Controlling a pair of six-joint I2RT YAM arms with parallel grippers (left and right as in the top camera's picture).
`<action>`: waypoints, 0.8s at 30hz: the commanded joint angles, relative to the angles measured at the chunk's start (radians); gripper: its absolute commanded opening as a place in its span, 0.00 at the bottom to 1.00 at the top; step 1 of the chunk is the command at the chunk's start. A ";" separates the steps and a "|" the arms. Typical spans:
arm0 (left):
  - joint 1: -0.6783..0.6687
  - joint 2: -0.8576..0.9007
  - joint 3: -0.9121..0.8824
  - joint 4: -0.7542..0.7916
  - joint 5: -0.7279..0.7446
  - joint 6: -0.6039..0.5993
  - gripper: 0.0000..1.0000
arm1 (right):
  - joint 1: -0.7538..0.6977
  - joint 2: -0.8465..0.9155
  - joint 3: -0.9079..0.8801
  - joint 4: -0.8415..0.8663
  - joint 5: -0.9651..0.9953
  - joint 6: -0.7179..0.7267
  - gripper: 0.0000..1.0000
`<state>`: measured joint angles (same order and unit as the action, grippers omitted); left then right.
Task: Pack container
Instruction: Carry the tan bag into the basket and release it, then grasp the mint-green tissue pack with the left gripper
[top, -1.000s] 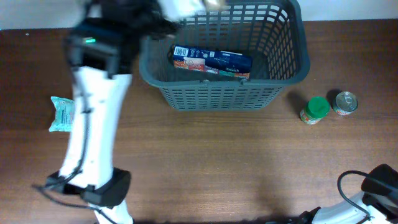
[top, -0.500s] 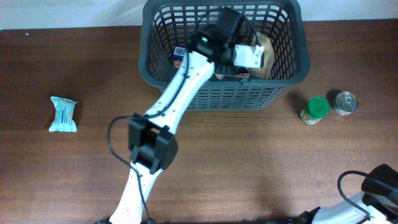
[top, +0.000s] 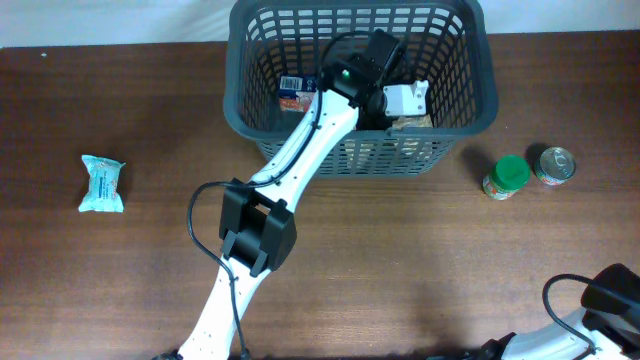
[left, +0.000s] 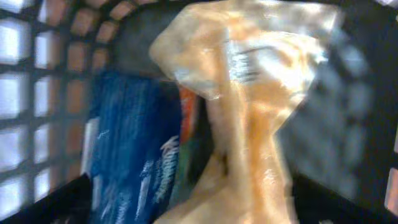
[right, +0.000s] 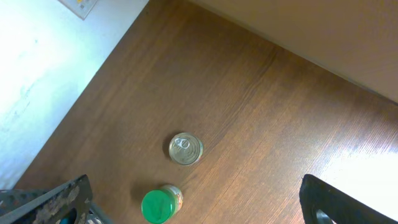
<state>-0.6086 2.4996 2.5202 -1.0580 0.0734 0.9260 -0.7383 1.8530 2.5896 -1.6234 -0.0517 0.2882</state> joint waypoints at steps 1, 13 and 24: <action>0.006 -0.113 0.214 0.002 -0.121 -0.217 0.99 | -0.002 0.002 0.001 0.003 0.008 0.005 0.99; 0.475 -0.358 0.475 -0.489 -0.255 -0.616 0.96 | -0.002 0.002 0.001 0.003 0.008 0.005 0.99; 0.973 -0.305 -0.049 -0.595 -0.081 -0.828 0.96 | -0.002 0.002 0.001 0.003 0.008 0.005 0.99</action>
<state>0.2680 2.1921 2.6190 -1.6676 -0.0887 0.1764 -0.7383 1.8534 2.5896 -1.6230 -0.0490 0.2878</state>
